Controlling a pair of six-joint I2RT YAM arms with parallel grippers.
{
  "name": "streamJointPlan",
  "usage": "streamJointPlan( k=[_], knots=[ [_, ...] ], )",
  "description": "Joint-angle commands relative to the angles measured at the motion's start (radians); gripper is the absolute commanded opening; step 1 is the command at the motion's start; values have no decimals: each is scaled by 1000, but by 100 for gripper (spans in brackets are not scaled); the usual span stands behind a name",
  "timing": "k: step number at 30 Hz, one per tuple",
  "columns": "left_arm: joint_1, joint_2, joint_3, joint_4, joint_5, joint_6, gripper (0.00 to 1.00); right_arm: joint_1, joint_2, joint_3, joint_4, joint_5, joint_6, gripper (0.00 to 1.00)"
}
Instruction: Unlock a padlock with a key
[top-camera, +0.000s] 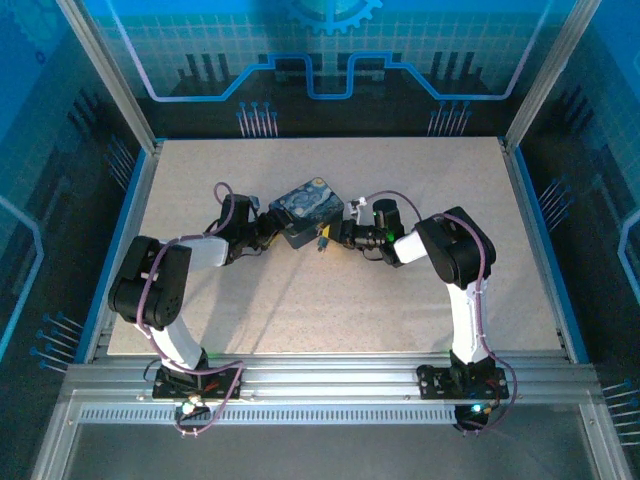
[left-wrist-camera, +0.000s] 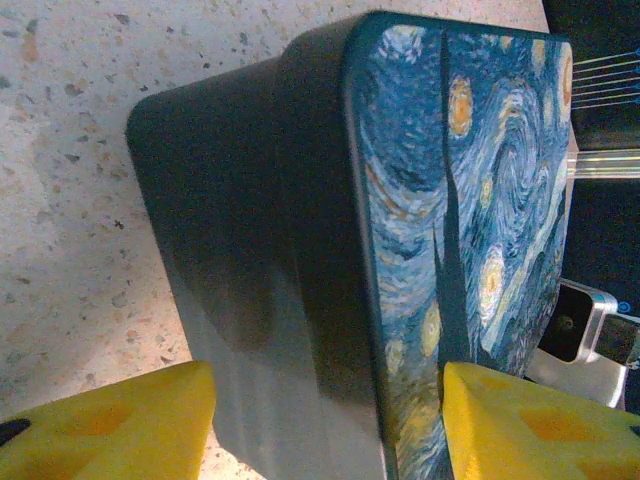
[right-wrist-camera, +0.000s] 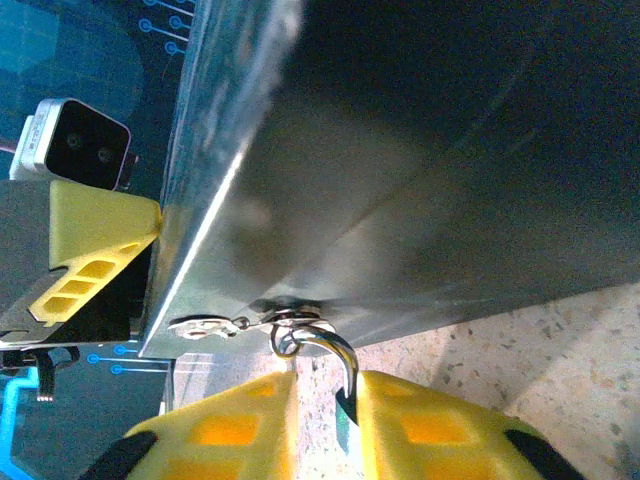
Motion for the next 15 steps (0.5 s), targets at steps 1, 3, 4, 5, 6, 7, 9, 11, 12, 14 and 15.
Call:
streamJointPlan(
  k=[1,3,4,5,6,7,9,11,12,14,15],
  knots=[
    [-10,-2,-28,-119,-27,11,62,-5,29,-9,56,-5,17,28],
    [-10,-3,-28,-118,-29,11,62,-4,29,-10,59,-7,14,32],
    [-10,-1,-27,-119,-28,10,62,-5,29,-10,60,-8,13,34],
    [-10,-1,-26,-120,-29,11,61,-3,32,-10,62,-10,13,35],
    [-10,1,-27,-120,-28,11,62,-3,35,-8,68,-12,17,36],
    [-12,1,-26,-120,-29,10,62,-1,40,-8,76,-15,21,37],
    [-12,1,-26,-120,-29,11,62,0,51,-7,100,-20,36,38],
    [-12,-1,-24,-121,-28,12,62,3,61,-5,122,-27,49,39],
    [-12,-1,-25,-120,-28,12,61,3,64,-2,128,-30,51,39],
    [-12,-1,-25,-122,-30,13,62,6,68,3,133,-34,52,39],
    [-11,-1,-25,-123,-31,11,62,8,70,5,138,-38,53,39]
  ],
)
